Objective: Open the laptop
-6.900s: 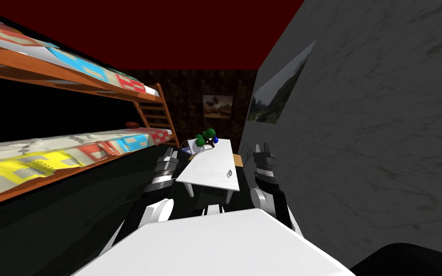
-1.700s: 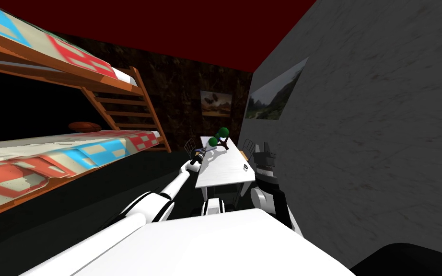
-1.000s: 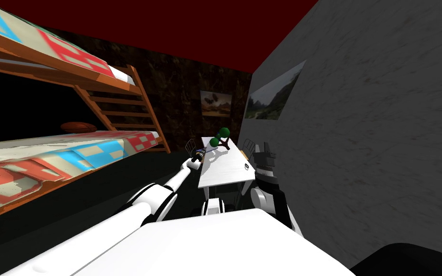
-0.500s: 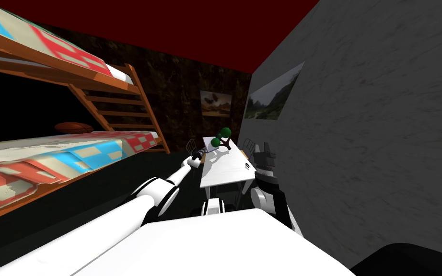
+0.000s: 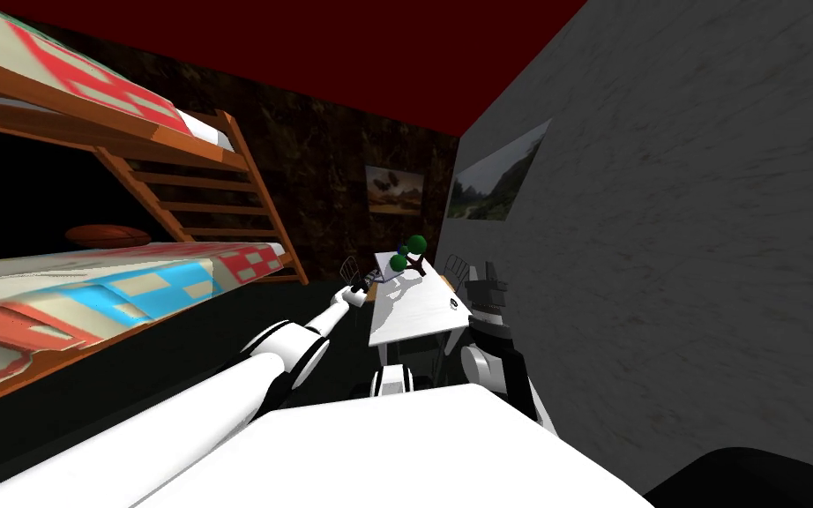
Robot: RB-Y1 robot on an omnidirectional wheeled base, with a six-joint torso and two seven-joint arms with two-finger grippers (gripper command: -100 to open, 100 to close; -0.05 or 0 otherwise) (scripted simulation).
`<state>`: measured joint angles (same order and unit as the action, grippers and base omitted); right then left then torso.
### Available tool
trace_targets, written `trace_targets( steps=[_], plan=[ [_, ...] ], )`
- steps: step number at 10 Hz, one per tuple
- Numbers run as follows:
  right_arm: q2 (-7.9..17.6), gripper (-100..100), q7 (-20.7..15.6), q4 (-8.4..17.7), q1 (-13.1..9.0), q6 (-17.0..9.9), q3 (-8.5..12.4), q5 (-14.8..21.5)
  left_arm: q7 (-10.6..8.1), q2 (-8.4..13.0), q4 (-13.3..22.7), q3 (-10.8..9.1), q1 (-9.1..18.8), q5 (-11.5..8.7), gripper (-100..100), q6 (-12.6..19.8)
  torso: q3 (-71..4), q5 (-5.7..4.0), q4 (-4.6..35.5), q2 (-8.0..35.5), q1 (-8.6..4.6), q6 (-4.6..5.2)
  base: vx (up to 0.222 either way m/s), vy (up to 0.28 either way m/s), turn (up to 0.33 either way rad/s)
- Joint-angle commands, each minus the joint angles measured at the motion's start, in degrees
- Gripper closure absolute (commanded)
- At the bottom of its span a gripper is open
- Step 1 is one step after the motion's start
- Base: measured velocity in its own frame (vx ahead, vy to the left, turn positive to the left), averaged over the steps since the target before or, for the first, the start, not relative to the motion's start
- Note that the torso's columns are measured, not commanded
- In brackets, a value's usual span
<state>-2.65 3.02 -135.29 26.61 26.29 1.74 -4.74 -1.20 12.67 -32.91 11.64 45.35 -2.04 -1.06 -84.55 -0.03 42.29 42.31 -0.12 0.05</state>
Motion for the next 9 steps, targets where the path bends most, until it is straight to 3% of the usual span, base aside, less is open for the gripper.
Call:
trace_targets(
  steps=[1,4,7,8,9],
  plan=[
    [0.0,0,0.0,0.0,0.0,0.0,0.0,0.0,0.44,1.8,1.5,-3.28,-0.3,0.4,-100,-0.7,0.0,0.01,0.0,0.0,0.05,-0.04,-0.016,0.0,-0.26],
    [0.0,0,0.0,0.0,0.0,0.0,0.0,0.0,0.61,4.1,3.0,-6.08,-0.6,0.4,-100,-1.6,0.0,0.04,0.0,0.0,0.13,-0.02,-0.014,-0.001,-0.254],
    [0.0,0,0.0,0.0,0.0,0.0,0.0,0.0,0.43,4.2,2.2,-5.82,-0.8,0.3,-100,-1.3,0.0,0.04,0.0,-0.1,0.13,-0.06,-0.004,0.001,0.008],
    [0.0,0,0.0,0.0,0.0,0.0,0.0,0.0,0.53,3.0,2.3,-4.68,-0.5,0.4,100,-1.1,0.0,0.03,0.0,-0.1,0.12,-0.04,0.008,0.001,0.261],
    [0.0,0,0.0,0.0,0.0,0.0,0.0,0.0,0.44,1.8,1.5,-3.28,-0.3,0.4,100,-0.7,0.0,0.04,0.0,-0.1,0.14,-0.1,0.019,-0.002,0.319]
  ],
)
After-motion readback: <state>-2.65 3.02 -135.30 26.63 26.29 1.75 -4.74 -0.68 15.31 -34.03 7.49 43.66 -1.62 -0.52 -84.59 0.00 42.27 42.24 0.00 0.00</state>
